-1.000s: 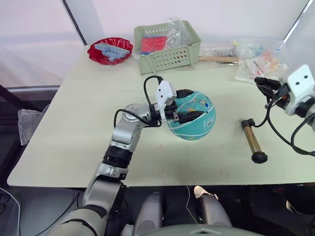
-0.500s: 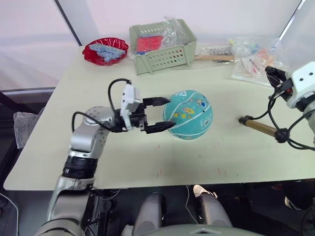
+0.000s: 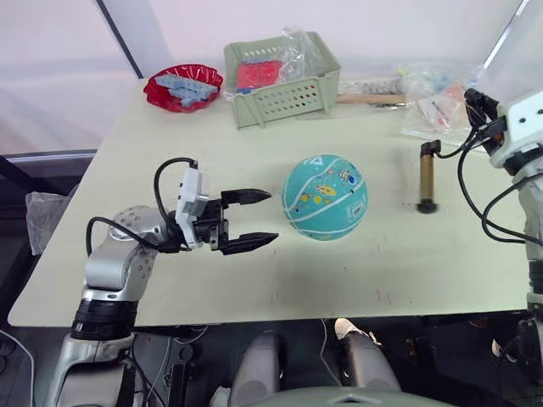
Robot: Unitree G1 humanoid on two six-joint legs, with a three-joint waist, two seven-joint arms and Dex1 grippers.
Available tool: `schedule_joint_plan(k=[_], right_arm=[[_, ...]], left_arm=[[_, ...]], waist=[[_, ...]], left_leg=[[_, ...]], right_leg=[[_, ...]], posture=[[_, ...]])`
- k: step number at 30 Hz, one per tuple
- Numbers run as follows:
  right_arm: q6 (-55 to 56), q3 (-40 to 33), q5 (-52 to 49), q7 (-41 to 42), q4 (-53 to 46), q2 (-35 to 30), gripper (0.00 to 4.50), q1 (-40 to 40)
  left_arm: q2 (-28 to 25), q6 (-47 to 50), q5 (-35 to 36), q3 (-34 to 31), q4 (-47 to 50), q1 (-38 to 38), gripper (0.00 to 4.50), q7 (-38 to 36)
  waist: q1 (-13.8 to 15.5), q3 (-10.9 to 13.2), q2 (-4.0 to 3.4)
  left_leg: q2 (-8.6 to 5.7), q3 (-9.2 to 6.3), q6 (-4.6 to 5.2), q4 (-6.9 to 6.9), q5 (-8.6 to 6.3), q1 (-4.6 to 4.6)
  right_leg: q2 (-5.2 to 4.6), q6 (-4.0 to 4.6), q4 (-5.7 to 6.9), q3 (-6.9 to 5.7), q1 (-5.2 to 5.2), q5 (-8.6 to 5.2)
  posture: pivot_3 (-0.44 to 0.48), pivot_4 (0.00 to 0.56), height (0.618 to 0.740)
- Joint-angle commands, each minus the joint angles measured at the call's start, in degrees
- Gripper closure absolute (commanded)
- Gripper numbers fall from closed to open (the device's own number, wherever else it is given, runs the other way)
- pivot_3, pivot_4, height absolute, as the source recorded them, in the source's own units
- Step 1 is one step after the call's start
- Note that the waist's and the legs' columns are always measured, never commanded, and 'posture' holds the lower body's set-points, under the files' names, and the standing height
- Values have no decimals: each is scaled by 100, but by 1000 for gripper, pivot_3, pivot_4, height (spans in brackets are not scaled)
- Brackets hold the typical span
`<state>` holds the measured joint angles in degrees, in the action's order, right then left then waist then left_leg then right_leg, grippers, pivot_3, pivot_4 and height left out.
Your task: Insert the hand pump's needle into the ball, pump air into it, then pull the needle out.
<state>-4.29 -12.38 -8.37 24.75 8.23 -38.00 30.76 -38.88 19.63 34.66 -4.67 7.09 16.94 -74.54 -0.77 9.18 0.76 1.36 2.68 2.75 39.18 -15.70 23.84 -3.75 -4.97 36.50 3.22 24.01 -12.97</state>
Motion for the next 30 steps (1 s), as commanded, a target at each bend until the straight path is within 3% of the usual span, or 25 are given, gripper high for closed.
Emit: schedule_joint_plan(k=[1, 6, 16, 22, 27, 28, 29, 30], right_arm=[[99, -308, -58, -146, -31, 11, 4415, -118], [-72, -382, -12, -532, -417, 327, 4415, -917], [766, -401, 191, -546, -904, 625, 4415, -2396], [1072, -191, -47, 252, -1252, 420, 4415, -3118], [706, -257, -468, 964, -1740, 160, 4415, -3602], [627, -289, -542, 1083, -1828, 97, 3399, -3696], [555, -329, -610, 1177, -1912, 35, 3272, -3786], [480, -361, -672, 1253, -1982, -16, 2790, -3859]], left_arm=[[-63, -7, 182, -218, 284, -148, 0, 50], [-126, -89, 173, -345, 331, -486, 0, 77], [-127, -186, 156, -403, 346, -738, 0, 116], [-185, -386, 47, -398, 123, -832, 0, -7], [-218, -517, 8, -398, -23, -859, 0, -92], [-223, -557, -9, -396, -58, -876, 0, -112], [-225, -591, -18, -396, -86, -896, 0, -129], [-226, -615, -21, -398, -106, -912, 0, -139]], waist=[[0, 0, 0], [-5, 0, 0], [-18, 1, -1], [-17, 0, -2], [-8, 0, -2], [-5, 0, -1], [-2, 0, -1], [-2, 0, -1]], left_leg=[[0, -1, 0, 0, 0, 0], [2, -6, 0, -1, 0, -2], [1, -2, -13, 5, 8, -17], [2, -4, -15, 6, 9, -21], [2, -5, -14, 7, 9, -20], [2, -5, -15, 9, 9, -21], [2, -6, -15, 9, 9, -22], [2, -7, -15, 10, 9, -23]], right_leg=[[0, 0, 0, -1, 0, 0], [2, 1, 2, -4, -2, -1], [3, 9, 13, 2, -11, -5], [5, 13, 22, 4, -11, -7], [4, 14, 22, 3, -12, -8], [4, 16, 22, 3, -13, -9], [4, 17, 22, 2, -15, -9], [4, 19, 22, 2, -16, -10]], posture=[[0, 150, 736], [0, 150, 736], [0, 150, 736], [0, 150, 736], [0, 150, 736], [0, 150, 736], [0, 150, 736], [0, 150, 736]])
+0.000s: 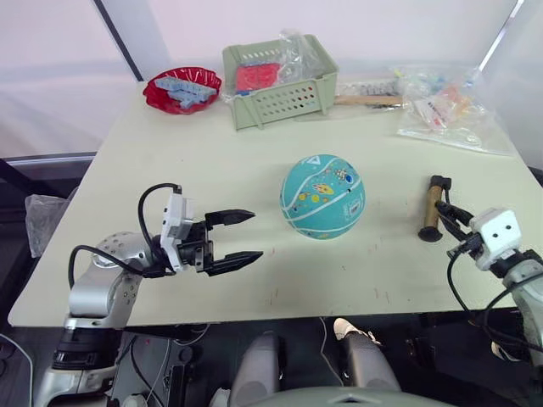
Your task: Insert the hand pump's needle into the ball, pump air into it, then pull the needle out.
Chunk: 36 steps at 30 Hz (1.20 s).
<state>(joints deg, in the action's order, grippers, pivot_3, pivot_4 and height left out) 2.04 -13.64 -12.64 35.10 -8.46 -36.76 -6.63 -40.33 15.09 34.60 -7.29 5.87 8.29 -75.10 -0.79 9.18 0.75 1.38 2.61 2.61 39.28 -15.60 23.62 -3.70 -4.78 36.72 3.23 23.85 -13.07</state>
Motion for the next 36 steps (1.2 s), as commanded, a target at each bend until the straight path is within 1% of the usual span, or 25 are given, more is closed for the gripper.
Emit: schedule_joint_plan(k=[1, 5, 6, 9, 14, 18, 23, 26, 30, 34, 36], right_arm=[[-201, -255, -281, 257, -355, -171, 2453, -162], [-330, -367, -402, 455, -455, -280, 358, -363], [-360, -417, -442, 483, -463, -300, 41, -414], [-370, -582, -531, 566, -481, -329, 41, -599], [-350, -1019, -866, 714, -495, -204, 41, -984], [-236, -1203, -1117, 880, -298, -67, 41, -1097], [111, -1329, -1178, 1067, 239, 99, 41, -1101], [469, -1379, -1330, 1431, 621, 153, 41, -1042], [631, -1422, -1447, 1732, 1096, 97, 41, -873], [758, -1413, -1519, 2095, 1672, 8, 41, -651], [760, -1369, -1575, 2290, 1845, -11, 41, -551]], left_arm=[[-81, -175, -15, -138, 5, -55, 0, -89], [-73, -261, -41, -157, -63, -122, 0, -142], [-72, -293, -47, -165, -89, -141, 0, -162], [-78, -412, -61, -201, -165, -190, 0, -222], [-68, -992, -195, -328, -560, -227, 0, -447], [-37, -1231, -268, -373, -793, -286, 0, -457], [-5, -1294, -358, -474, -895, -502, 0, -161], [28, -1400, -465, -581, -943, -735, 0, 55], [152, -1488, -579, -725, -990, -1111, 0, 473], [318, -1460, -647, -867, -792, -1534, 0, 968], [390, -1574, -819, -880, -719, -1752, 0, 1236]], waist=[[1, 0, 0], [1, 0, 0], [1, 0, 0], [6, 0, 0], [18, -1, 2], [4, -1, 2], [2, -2, 4], [3, -2, 3], [-5, -2, 4], [-4, -1, 5], [-5, -1, 6]], left_leg=[[0, 0, 0, 0, 0, 0], [0, 0, 0, 3, 0, 0], [0, 0, 0, 3, 0, 0], [0, 0, 0, 3, 0, 0], [-1, -1, 0, 3, 0, 0], [0, 0, 0, 4, 0, -3], [2, 2, 0, 4, 0, -11], [2, 4, 0, 4, 0, -11], [8, 0, 0, 3, 0, -24], [12, 3, 0, 1, -1, -57], [18, 8, 0, -2, -1, -74]], right_leg=[[0, 0, 0, 0, 0, 0], [0, 0, 0, 0, -1, 0], [0, 1, 0, 0, -1, -1], [0, 2, 0, 0, -1, -1], [-1, 3, -1, -2, -2, -2], [0, 6, 0, -2, -4, -3], [0, 6, 1, 0, -9, -3], [-1, 6, 0, 2, -9, -4], [-1, 7, 1, 5, -17, -3], [-2, 9, 2, 20, -40, -3], [-3, 9, 2, 29, -51, -3]], posture=[[0, 150, 736], [0, 150, 736], [0, 150, 736], [0, 150, 736], [0, 150, 736], [0, 150, 736], [0, 150, 736], [0, 150, 736], [0, 150, 736], [0, 150, 736], [0, 150, 736]])
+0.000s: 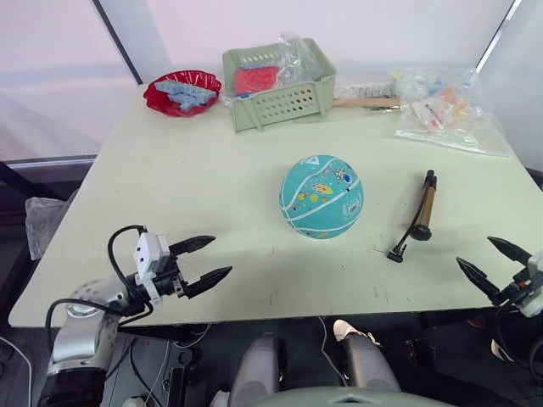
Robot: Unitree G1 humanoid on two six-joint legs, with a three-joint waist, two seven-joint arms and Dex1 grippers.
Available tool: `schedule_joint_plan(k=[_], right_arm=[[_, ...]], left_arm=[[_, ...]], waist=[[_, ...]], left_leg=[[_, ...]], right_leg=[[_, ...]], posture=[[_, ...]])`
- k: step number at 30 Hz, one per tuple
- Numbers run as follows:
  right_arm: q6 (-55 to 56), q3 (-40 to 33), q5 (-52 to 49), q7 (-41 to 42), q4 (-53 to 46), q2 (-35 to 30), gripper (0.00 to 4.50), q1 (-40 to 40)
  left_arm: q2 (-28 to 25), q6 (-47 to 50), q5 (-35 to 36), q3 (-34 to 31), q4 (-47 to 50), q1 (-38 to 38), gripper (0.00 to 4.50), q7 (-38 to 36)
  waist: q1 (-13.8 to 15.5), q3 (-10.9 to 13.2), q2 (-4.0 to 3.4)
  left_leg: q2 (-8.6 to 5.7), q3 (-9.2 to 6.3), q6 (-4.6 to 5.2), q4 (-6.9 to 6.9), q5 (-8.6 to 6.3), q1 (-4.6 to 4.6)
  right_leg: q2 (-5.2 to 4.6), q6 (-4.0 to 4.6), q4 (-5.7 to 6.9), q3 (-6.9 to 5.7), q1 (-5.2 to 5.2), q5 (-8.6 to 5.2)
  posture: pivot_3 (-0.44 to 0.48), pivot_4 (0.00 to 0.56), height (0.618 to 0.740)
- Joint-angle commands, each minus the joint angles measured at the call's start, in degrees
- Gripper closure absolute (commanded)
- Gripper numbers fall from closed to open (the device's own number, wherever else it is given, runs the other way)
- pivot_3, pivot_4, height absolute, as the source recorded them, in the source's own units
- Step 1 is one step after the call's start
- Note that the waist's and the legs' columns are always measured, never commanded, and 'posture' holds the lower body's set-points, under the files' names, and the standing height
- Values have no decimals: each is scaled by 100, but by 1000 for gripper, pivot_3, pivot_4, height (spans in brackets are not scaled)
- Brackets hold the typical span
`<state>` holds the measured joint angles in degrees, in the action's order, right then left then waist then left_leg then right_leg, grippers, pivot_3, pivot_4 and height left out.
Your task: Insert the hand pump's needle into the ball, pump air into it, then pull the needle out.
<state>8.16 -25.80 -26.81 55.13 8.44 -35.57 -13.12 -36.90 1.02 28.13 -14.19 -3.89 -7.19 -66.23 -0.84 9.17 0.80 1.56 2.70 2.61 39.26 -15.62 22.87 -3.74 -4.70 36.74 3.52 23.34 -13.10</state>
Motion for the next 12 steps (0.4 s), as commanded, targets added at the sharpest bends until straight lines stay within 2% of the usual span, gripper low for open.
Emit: schedule_joint_plan(k=[1, 8, 12], right_arm=[[124, -127, -184, 349, 227, -130, 41, 159], [197, -109, -170, 500, 342, -63, 41, 270], [178, -121, -191, 520, 293, -43, 41, 245]], left_arm=[[83, -210, -285, -178, 292, -324, 0, 507], [273, -341, -712, -167, 458, -581, 0, 1348], [313, -477, -819, -134, 431, -595, 0, 1508]], waist=[[2, 0, 0], [15, -1, 1], [8, -1, 1]], left_leg=[[7, 0, 0, 0, 0, -1], [16, 7, 0, 0, 0, -6], [16, 9, -1, -2, 0, -6]], right_leg=[[0, 0, 0, 1, 0, 0], [1, 3, 1, 7, 0, 2], [0, 4, 1, 8, 1, 2]], posture=[[0, 150, 736], [0, 150, 736], [0, 150, 736]])
